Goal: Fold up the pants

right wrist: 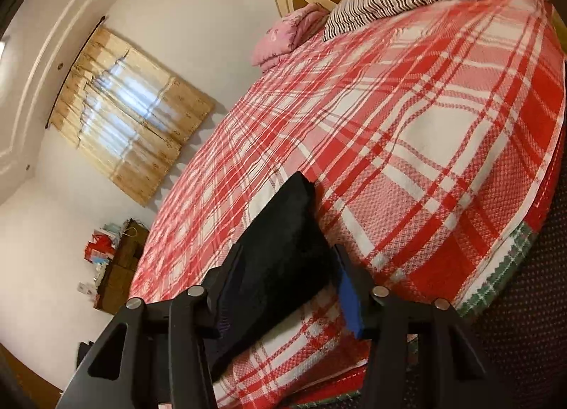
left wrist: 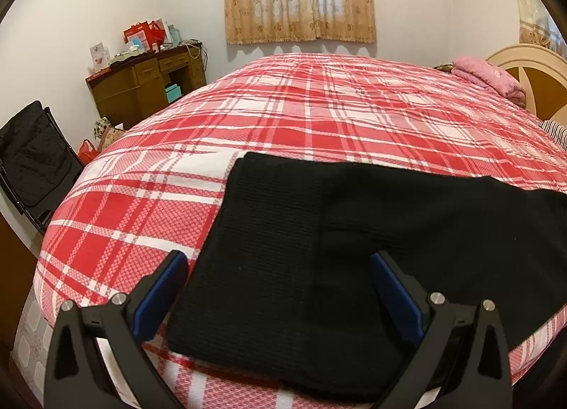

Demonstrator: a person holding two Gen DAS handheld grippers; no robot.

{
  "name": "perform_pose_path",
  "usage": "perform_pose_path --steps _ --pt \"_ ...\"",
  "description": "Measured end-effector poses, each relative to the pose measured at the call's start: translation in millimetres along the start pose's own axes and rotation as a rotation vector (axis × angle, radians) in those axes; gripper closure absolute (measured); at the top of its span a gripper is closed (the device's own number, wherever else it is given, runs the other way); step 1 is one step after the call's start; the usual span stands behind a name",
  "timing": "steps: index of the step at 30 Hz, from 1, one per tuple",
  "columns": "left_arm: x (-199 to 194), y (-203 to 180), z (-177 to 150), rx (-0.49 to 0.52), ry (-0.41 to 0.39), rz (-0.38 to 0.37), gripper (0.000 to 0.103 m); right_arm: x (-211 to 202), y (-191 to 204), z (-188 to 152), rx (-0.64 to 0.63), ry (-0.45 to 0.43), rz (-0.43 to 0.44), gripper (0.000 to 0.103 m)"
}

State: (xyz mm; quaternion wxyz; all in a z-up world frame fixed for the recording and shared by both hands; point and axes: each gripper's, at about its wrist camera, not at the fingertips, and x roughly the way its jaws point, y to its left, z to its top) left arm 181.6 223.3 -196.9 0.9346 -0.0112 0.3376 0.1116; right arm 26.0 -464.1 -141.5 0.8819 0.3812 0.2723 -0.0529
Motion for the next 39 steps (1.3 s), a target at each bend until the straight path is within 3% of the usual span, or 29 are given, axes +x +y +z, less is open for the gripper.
perform_pose_path --steps 2,15,29,39 --pt "-1 0 -1 -0.002 -0.004 0.003 0.0 1 -1 -2 -0.002 0.001 0.006 0.087" --pt "-1 0 0 -0.007 -0.005 0.008 0.0 -23 69 -11 -0.237 -0.084 0.082 0.089" --pt "-1 0 1 -0.012 -0.004 0.014 0.0 -18 147 -37 -0.424 -0.011 0.248 0.089" --pt "-1 0 1 -0.012 -0.005 0.013 0.0 1 187 -76 -0.572 0.085 0.293 0.089"
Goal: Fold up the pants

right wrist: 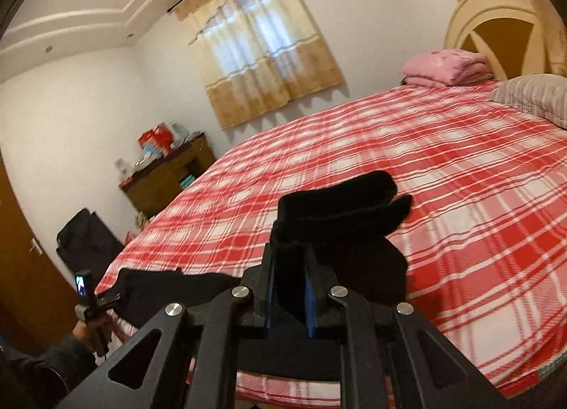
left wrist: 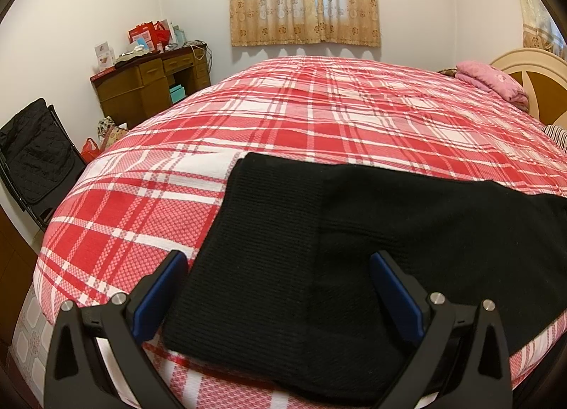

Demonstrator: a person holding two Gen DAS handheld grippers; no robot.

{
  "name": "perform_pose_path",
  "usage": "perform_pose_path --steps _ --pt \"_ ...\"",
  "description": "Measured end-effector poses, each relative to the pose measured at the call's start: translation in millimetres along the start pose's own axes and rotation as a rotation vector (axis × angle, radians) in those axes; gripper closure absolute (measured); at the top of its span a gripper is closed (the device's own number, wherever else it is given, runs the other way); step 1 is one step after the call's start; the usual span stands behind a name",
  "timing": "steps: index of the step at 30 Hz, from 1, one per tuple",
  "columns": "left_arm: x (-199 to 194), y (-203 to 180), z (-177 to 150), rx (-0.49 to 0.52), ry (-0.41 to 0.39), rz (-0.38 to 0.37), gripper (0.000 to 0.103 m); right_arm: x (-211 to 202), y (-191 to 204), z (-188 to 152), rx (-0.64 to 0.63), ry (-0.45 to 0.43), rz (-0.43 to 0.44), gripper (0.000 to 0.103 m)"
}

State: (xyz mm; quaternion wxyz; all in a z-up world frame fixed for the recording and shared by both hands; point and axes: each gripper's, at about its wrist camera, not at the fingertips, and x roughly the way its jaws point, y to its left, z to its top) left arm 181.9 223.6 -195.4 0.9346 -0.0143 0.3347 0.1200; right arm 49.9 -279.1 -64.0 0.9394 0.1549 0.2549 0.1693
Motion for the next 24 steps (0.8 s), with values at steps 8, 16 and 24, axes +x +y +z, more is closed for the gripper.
perform_pose_path --steps 8,16,24 --pt "1 0 0 0.0 0.001 0.0 0.0 32 26 -15 -0.043 0.084 0.045 0.089" --pt "1 0 0 -0.002 0.001 -0.001 0.0 76 55 -36 -0.114 0.192 0.049 0.089" --pt "-30 -14 16 0.045 -0.085 0.067 0.0 117 64 -74 -0.183 0.358 0.025 0.089"
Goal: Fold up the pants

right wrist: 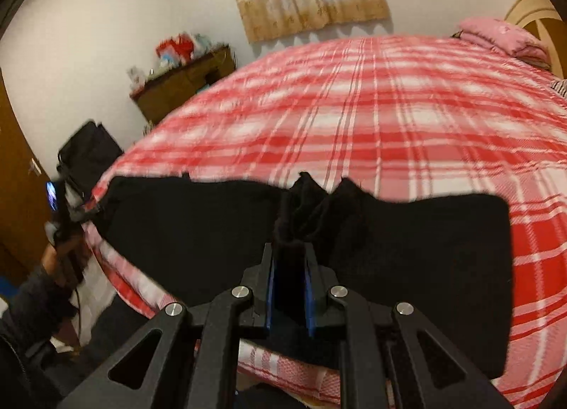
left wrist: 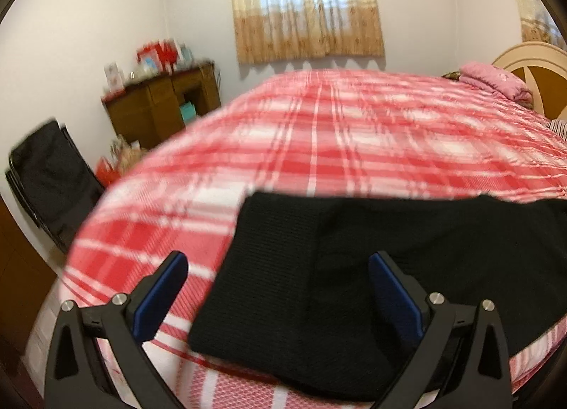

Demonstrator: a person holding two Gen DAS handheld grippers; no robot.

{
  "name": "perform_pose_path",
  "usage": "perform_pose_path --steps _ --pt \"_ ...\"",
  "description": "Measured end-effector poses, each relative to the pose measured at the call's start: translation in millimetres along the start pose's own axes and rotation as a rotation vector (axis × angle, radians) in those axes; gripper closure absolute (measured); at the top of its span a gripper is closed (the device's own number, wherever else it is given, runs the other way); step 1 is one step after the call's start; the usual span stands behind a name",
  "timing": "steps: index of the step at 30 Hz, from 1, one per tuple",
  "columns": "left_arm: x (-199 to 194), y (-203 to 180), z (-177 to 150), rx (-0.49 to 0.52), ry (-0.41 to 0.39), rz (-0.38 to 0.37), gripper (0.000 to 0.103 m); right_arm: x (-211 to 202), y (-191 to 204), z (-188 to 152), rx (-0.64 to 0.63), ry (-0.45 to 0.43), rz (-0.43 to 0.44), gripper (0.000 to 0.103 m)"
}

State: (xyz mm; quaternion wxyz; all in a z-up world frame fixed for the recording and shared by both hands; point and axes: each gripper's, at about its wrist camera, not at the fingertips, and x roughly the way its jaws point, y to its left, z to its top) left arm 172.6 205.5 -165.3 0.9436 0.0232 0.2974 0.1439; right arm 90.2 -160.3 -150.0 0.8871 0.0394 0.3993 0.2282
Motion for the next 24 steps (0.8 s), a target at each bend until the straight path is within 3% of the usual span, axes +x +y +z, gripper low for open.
perform_pose_path --steps 4,9,11,13,16,19,22,24 --pt "-27 -25 25 0.004 -0.059 -0.115 0.0 16 8 -9 -0.081 0.117 -0.022 0.086" --pt "-35 -92 47 0.062 -0.025 -0.382 0.0 1 0 -13 -0.07 0.117 0.047 0.082" --pt "-32 -118 54 0.089 -0.006 -0.45 0.0 -7 -7 -14 -0.044 0.102 0.083 0.082" --pt "-29 -144 58 0.116 0.004 -0.481 0.0 -13 -13 -17 -0.021 0.102 0.128 0.079" --pt "-29 -174 59 0.149 0.014 -0.518 0.0 -20 -11 -22 -0.036 0.11 0.168 0.057" --pt "-31 -193 56 0.165 0.032 -0.548 0.0 -26 -8 -24 -0.066 0.096 0.188 0.054" --pt "-32 -199 48 0.168 0.053 -0.564 0.0 -28 -10 -22 -0.076 0.058 0.109 0.054" --pt "-32 -202 44 0.165 0.068 -0.564 0.0 -25 -8 -22 -0.096 0.041 0.013 0.055"
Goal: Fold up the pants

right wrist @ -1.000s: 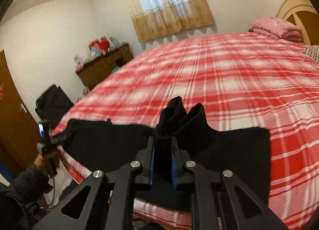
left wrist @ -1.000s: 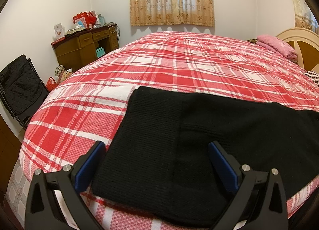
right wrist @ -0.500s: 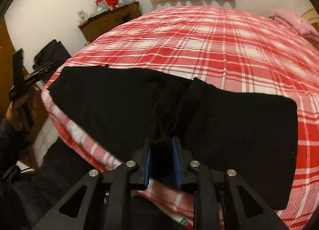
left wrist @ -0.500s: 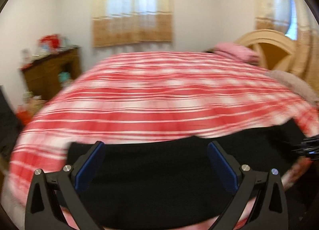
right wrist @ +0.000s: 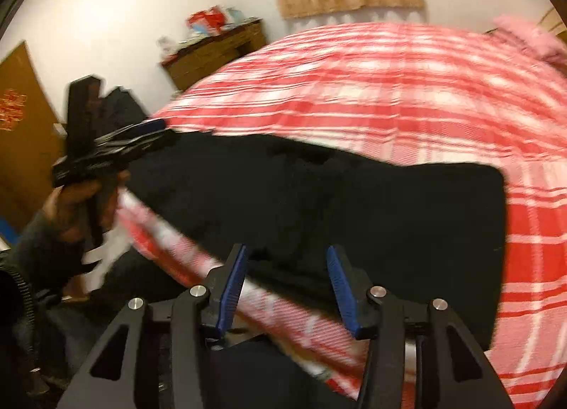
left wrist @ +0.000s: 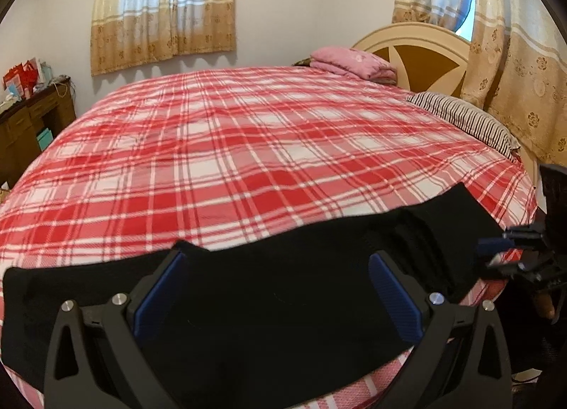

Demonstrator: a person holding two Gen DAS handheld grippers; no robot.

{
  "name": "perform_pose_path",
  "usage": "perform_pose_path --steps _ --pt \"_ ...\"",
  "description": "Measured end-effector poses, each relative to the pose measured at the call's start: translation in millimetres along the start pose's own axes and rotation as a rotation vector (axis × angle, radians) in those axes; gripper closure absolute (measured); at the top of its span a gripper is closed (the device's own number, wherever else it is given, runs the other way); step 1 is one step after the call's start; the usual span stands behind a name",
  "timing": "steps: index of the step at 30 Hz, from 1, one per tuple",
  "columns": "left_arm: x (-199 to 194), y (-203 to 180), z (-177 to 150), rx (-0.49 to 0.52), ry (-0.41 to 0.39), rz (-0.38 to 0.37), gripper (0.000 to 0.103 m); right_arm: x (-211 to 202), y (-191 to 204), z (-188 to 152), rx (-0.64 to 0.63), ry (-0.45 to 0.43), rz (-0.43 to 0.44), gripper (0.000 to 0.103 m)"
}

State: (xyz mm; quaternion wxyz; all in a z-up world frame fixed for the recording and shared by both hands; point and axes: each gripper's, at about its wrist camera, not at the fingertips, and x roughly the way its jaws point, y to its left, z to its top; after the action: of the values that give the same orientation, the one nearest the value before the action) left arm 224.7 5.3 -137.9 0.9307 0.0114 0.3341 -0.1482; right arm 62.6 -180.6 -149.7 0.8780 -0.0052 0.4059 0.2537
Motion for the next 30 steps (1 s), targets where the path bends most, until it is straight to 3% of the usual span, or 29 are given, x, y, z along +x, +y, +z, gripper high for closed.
perform_pose_path --steps 8,11,15,18,23,25,27,28,30 --pt "2 -13 -7 -0.005 0.028 -0.055 0.0 31 40 -6 -0.17 0.044 -0.079 0.066" --pt "4 -20 -8 0.007 0.034 -0.069 0.0 37 40 -12 -0.199 0.053 -0.161 0.09" --pt "8 -26 -7 0.017 0.047 -0.087 0.0 16 36 -7 -0.17 0.003 -0.127 0.095" --pt "10 -32 -7 0.032 0.054 -0.098 0.0 6 41 -7 -0.188 -0.015 -0.109 0.095" --pt "19 -49 -5 0.053 0.081 -0.158 0.0 38 38 -20 -0.196 0.084 -0.108 0.095" --pt "25 -59 -4 0.069 0.093 -0.188 0.0 31 34 -17 -0.171 0.08 -0.072 0.091" --pt "30 -67 -3 0.077 0.107 -0.206 0.0 18 28 -13 -0.138 0.065 -0.04 0.068" --pt "34 -71 -2 0.078 0.116 -0.226 0.0 11 24 -12 -0.121 0.048 -0.032 0.062" --pt "39 -80 0 0.081 0.129 -0.251 0.0 -4 14 -11 -0.092 0.0 -0.019 0.06"
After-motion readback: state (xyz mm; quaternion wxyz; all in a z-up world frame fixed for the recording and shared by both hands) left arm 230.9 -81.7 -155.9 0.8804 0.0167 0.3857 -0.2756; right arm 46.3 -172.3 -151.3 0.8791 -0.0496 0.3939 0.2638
